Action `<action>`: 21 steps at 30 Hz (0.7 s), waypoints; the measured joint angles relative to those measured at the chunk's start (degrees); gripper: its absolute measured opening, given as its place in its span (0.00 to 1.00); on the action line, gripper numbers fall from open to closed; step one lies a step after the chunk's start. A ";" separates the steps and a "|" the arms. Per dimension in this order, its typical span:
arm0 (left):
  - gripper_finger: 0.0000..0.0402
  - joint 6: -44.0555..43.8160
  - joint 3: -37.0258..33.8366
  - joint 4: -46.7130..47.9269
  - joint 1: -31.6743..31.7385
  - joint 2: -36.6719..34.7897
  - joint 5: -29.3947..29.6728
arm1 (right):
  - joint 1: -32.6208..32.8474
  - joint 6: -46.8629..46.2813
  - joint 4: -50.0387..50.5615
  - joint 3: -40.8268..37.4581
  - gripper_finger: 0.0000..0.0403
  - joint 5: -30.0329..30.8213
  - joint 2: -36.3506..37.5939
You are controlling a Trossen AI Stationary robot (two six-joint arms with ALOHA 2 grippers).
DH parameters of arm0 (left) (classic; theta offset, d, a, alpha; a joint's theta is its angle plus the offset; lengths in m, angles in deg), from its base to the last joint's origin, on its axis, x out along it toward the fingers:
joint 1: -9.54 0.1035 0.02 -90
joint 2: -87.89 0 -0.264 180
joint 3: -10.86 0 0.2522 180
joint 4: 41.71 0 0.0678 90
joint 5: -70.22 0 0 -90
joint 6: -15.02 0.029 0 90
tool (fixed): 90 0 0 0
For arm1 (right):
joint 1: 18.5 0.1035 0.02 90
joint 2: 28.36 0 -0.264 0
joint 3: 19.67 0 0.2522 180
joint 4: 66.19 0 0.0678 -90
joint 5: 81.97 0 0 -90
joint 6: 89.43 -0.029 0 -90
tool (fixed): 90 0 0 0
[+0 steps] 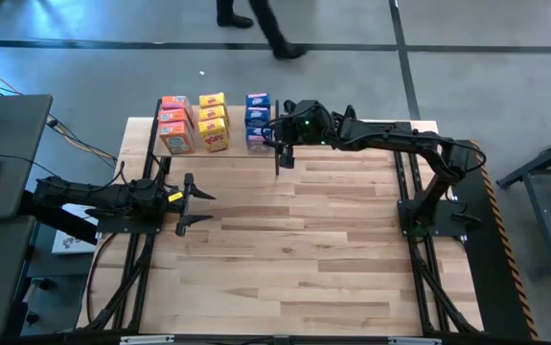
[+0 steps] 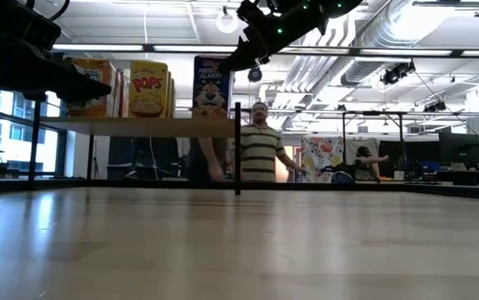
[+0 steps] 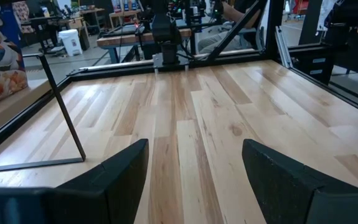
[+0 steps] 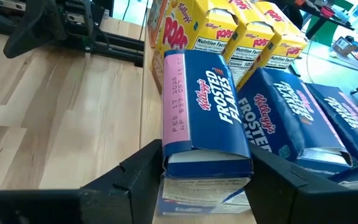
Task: Stack cereal on shelf
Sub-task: Put the blue cereal box on the shelf aligned with the other blue cereal boxes
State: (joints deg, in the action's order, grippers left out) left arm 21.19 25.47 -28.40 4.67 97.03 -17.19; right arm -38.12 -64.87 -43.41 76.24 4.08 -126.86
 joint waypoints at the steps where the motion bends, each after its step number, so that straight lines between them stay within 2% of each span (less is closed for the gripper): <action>1: 0.62 0.00 0.00 -0.01 0.00 0.00 0.02 | 0.00 0.00 -0.02 0.00 0.48 0.00 0.00; 21: 0.62 0.00 0.00 -0.01 0.00 -0.01 0.00 | -0.61 0.11 -1.29 -0.02 0.48 -2.97 0.00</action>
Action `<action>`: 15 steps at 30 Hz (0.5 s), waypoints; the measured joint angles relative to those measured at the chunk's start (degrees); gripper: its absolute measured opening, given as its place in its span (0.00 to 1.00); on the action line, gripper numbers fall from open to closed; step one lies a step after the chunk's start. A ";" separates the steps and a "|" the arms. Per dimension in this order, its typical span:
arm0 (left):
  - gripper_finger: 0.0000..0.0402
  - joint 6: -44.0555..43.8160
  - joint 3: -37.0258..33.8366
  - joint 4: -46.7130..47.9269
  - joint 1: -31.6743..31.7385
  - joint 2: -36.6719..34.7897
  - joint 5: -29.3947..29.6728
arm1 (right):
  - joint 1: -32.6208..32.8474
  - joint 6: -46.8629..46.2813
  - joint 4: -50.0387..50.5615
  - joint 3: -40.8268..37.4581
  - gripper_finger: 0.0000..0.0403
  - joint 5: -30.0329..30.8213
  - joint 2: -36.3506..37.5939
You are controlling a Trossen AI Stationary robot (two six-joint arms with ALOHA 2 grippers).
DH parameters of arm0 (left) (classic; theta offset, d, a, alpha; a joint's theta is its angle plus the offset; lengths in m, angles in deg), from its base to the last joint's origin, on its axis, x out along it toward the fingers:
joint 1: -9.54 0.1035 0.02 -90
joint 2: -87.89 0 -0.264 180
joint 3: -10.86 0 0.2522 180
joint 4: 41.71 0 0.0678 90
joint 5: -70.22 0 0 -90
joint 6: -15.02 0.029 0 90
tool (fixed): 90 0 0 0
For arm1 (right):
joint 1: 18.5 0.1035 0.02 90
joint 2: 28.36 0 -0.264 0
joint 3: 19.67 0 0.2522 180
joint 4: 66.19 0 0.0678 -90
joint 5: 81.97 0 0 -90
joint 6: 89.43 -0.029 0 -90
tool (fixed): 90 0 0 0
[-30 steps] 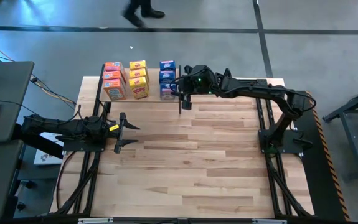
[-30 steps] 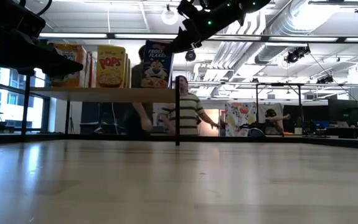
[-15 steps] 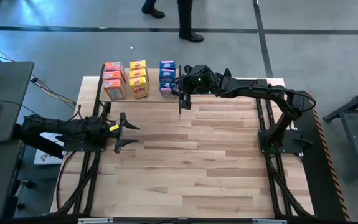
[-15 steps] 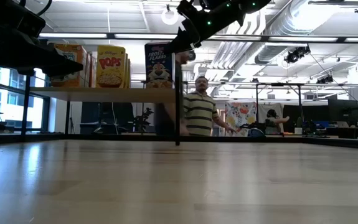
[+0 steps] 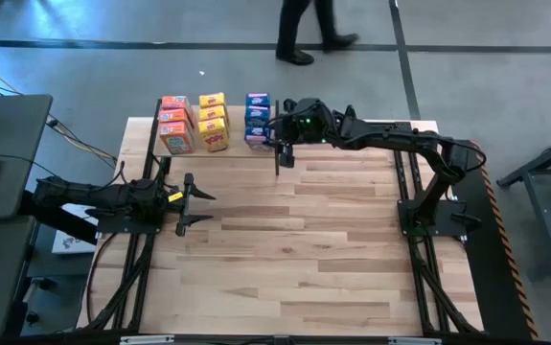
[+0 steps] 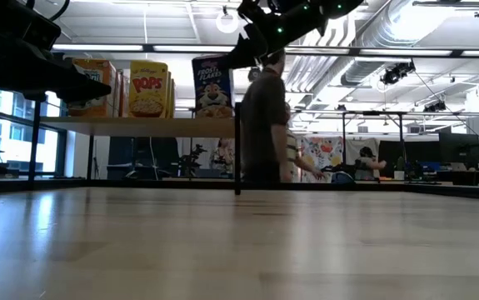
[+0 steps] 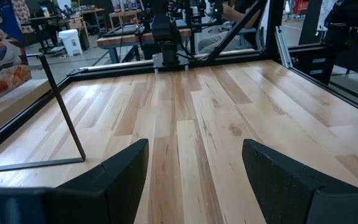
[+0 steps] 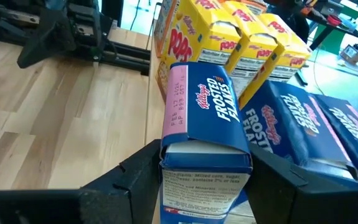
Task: Stack cereal on shelf
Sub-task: Put the blue cereal box on the shelf aligned with the other blue cereal boxes
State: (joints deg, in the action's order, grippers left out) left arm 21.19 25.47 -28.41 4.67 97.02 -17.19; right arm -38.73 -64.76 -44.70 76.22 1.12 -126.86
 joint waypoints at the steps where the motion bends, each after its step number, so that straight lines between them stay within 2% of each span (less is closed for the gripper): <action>1: 0.62 0.00 0.00 0.00 0.00 -0.01 0.00 | -0.07 -0.15 0.02 0.00 0.48 -0.07 0.00; 9: 0.62 0.00 0.00 0.01 0.00 0.00 0.00 | -0.07 -0.42 0.20 0.00 0.49 -0.03 0.02; 15: 0.62 0.00 0.00 0.01 0.00 0.00 0.00 | -0.07 -0.61 0.22 0.00 0.57 0.75 0.02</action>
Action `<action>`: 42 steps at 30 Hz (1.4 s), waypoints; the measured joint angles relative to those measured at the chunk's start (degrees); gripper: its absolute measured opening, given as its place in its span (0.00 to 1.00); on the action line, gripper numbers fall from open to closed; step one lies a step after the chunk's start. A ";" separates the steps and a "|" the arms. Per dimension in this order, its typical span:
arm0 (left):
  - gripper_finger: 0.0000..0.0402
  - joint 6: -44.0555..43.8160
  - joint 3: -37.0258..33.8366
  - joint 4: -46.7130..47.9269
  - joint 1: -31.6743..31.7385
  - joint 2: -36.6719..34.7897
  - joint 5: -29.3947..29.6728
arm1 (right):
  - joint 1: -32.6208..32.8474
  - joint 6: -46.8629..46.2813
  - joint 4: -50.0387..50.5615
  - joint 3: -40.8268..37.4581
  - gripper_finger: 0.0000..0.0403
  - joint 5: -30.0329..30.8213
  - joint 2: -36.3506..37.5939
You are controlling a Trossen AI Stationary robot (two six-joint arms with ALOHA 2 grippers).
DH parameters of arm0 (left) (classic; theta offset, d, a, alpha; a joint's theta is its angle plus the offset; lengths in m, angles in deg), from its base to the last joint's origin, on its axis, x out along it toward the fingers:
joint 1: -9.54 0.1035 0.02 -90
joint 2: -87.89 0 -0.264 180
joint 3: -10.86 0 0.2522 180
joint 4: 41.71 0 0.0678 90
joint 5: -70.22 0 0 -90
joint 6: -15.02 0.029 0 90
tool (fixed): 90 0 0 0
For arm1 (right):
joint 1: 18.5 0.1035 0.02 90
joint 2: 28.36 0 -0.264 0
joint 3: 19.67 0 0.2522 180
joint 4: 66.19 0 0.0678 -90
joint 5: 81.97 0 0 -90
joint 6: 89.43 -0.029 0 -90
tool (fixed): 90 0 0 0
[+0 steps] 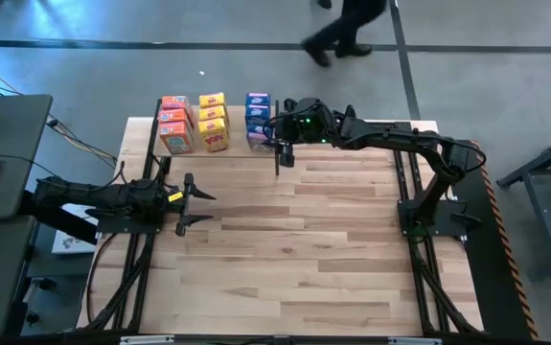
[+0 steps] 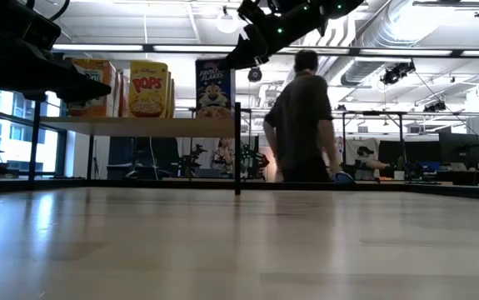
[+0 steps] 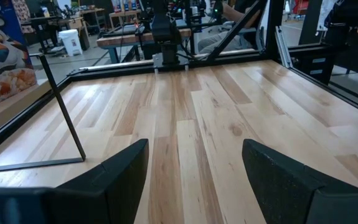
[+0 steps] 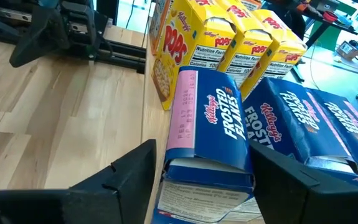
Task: Stack cereal on shelf
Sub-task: Put the blue cereal box on the shelf aligned with the other blue cereal boxes
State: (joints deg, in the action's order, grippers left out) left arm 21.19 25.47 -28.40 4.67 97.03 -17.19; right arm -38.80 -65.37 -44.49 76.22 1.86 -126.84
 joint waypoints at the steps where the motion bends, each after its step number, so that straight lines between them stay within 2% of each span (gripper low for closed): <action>1: 0.62 0.00 0.00 0.00 0.00 0.00 0.01 | 0.00 0.00 -0.01 0.00 0.57 0.10 0.00; 21: 0.62 0.00 0.00 -0.02 0.00 0.00 0.00 | 0.02 0.45 -0.56 -0.02 0.58 1.70 0.76; 30: 0.62 0.00 0.00 -0.01 0.00 0.01 0.02 | 0.02 0.46 0.14 -0.02 0.58 3.12 3.32; 35: 0.62 0.00 0.00 -0.04 0.00 -0.01 0.00 | 0.04 -0.51 4.41 -0.02 0.58 4.68 5.01; 42: 0.62 0.00 0.00 -0.02 0.00 -0.01 0.01 | 0.25 -6.56 13.13 -0.02 0.58 4.68 5.29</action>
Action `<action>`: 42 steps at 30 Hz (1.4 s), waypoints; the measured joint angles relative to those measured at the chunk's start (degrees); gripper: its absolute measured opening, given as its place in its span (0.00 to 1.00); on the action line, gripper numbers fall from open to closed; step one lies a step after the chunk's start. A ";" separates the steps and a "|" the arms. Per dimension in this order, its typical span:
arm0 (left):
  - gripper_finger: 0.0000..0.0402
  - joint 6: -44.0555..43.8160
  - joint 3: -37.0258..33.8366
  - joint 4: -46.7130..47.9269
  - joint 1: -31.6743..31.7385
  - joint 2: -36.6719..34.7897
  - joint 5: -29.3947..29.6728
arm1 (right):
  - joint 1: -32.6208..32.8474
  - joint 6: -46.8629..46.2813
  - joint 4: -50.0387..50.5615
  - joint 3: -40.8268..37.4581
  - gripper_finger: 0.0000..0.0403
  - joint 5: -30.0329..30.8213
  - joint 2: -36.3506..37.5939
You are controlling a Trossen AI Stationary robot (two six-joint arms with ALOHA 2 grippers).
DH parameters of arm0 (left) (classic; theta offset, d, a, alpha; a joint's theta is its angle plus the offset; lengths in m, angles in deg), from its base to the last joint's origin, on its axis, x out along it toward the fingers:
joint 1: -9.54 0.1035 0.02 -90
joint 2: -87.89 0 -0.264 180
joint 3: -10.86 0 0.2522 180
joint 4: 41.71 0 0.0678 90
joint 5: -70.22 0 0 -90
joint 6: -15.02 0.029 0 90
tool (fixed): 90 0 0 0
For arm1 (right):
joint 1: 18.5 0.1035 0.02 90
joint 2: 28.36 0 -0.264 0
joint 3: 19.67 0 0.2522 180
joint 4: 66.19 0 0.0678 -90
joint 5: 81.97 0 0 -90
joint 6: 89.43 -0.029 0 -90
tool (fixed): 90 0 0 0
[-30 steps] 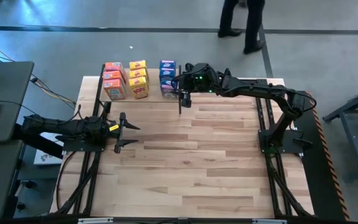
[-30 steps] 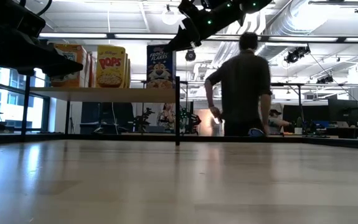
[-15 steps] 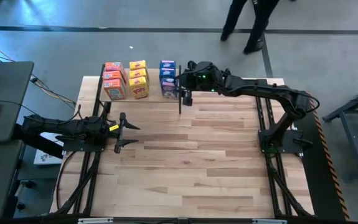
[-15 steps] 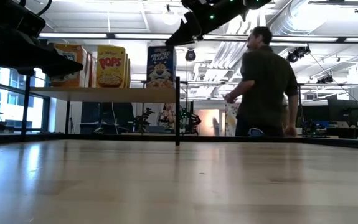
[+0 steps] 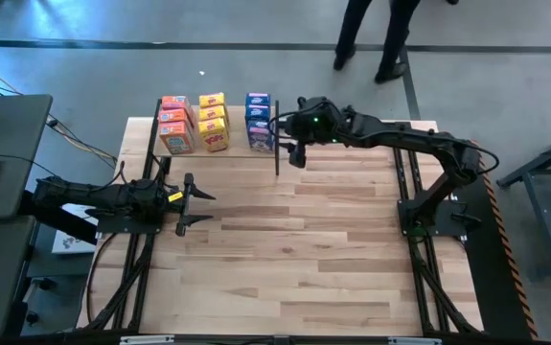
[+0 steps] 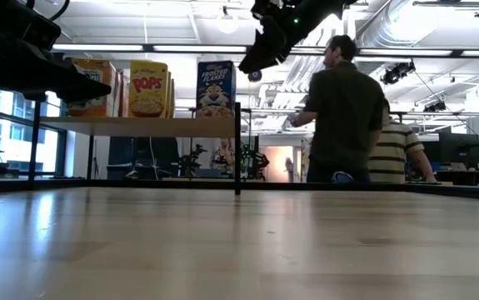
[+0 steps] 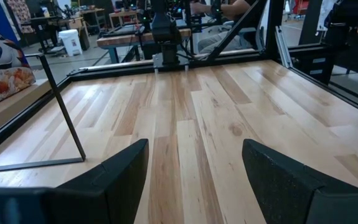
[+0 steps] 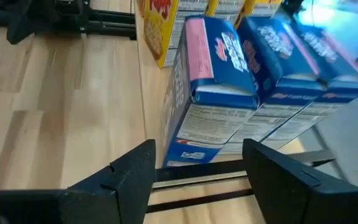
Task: Stack cereal on shelf
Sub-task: Put the blue cereal box on the shelf aligned with the other blue cereal boxes, then return to Home Position
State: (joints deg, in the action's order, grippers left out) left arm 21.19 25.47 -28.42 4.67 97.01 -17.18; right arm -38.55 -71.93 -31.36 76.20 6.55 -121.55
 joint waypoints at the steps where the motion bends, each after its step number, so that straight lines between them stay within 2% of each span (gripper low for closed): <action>1: 0.62 0.00 0.00 0.00 0.00 0.02 -0.01 | 0.17 -0.76 0.23 0.00 0.58 -0.01 -0.18; 20: 0.62 0.00 0.00 0.00 0.00 0.02 -0.01 | 1.09 -4.00 -2.53 0.00 0.58 -0.32 -5.11; 36: 0.62 0.00 0.00 0.01 0.00 0.02 -0.01 | 1.09 -4.00 -3.36 0.00 0.58 -0.54 -4.99; 42: 0.62 0.00 0.00 0.02 0.00 0.02 -0.01 | 1.42 -4.00 0.75 -0.02 0.58 -1.99 -1.16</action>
State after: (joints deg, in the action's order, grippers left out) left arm 21.19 25.47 -28.40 4.67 97.03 -17.19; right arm -37.13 -75.93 -30.61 76.18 4.56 -122.71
